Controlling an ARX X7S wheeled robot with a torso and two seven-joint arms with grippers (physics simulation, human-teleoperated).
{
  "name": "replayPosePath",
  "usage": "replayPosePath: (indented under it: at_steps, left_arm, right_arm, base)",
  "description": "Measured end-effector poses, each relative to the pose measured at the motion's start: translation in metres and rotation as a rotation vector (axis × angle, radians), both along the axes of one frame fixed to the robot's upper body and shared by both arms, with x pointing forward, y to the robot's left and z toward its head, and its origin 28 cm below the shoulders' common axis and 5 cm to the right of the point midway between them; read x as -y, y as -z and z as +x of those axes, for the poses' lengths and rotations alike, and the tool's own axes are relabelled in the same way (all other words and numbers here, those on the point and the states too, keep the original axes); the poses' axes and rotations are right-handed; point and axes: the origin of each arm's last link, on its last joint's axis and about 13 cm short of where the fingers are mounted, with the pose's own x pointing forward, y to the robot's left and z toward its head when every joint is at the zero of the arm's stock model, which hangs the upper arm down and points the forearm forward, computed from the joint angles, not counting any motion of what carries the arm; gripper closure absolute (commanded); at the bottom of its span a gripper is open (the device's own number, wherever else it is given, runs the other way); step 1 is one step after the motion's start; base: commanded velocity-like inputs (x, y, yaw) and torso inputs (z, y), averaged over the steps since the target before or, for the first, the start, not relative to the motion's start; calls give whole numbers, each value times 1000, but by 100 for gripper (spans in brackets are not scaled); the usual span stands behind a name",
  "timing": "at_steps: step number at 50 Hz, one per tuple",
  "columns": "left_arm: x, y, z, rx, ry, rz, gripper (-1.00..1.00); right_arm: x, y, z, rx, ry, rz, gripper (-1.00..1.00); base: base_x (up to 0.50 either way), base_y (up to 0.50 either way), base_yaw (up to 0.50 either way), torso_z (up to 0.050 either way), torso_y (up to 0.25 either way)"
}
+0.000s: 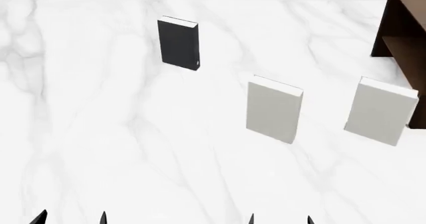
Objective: Pick up the book on the left and place it on top of the shelf.
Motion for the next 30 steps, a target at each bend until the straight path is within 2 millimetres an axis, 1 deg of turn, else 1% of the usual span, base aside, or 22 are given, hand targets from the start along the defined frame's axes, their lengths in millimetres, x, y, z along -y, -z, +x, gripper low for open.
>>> replayPosePath:
  at_steps: [5,22,24,26,28,30]
  left_arm:
    - [1,0,0,0,1,0,-100]
    - [3,-2,0,-3,0,1,-100]
    - [3,-7,2,-10,-2,1,-100]
    - [3,-17,7,-15,1,4,-100]
    - [1,-34,15,-14,5,3,-100]
    - [-1,-55,25,-4,9,0,-100]
  right_arm:
    - [1,0,0,-5,1,3,-100]
    - [2,-2,0,1,23,-6,-100]
    - [2,-7,2,3,24,-7,-100]
    - [3,-17,6,7,23,-6,-100]
    - [4,-33,13,15,22,-5,-100]
    - [5,-53,24,24,22,2,-100]
  base:
    - [0,-494,0,0,0]
    - [0,0,0,0,0]
    - [0,0,0,0,0]
    - [0,0,0,0,0]
    - [0,0,0,0,0]
    - [0,0,0,0,0]
